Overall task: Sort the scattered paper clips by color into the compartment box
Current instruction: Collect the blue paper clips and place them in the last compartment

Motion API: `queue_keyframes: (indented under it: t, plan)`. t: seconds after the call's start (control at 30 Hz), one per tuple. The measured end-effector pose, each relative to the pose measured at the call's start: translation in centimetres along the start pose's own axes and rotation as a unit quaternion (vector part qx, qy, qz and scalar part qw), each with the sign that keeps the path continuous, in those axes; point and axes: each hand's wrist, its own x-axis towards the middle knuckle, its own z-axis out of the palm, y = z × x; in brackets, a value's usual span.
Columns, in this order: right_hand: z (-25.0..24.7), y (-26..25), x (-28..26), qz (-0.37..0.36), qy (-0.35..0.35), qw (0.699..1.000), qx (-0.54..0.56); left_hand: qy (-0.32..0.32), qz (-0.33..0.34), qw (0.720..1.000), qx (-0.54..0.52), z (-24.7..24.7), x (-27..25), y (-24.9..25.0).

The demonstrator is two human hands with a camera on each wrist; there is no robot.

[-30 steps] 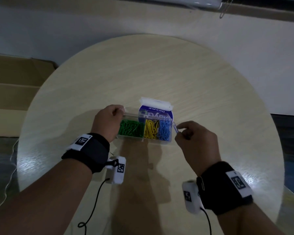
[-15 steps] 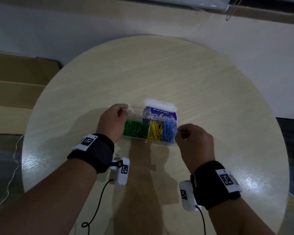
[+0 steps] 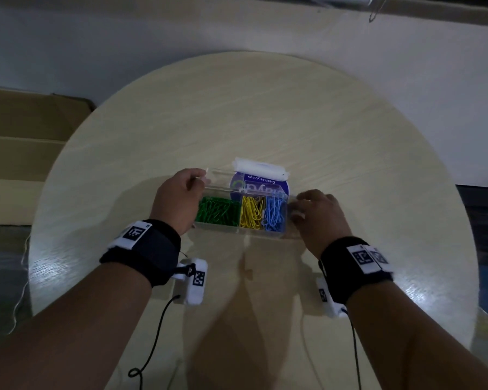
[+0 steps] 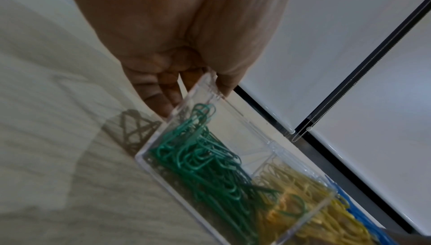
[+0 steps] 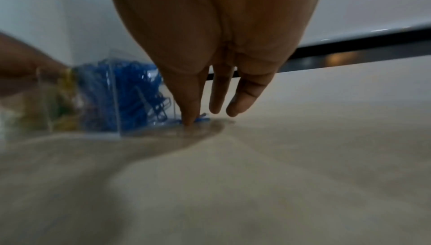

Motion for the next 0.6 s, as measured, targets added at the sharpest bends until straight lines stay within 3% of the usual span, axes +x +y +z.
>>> queue_keyframes:
  t: [0.27, 0.43, 0.6]
  plan:
    - [0.4, 0.4, -1.8, 0.149, -0.035, 0.982, 0.114, -0.002, 0.005, 1.000, 0.002, 0.0, -0.1, 0.1]
    - [-3.2, -1.2, -4.0, 0.146, 0.112, 0.954, 0.239, 0.000, 0.007, 1.000, -0.007, -0.1, -0.1, 0.3]
    - [-3.5, -4.1, -4.2, 0.085, 0.145, 0.964, 0.208, -0.005, 0.005, 1.000, -0.012, 0.1, 0.0, -0.1]
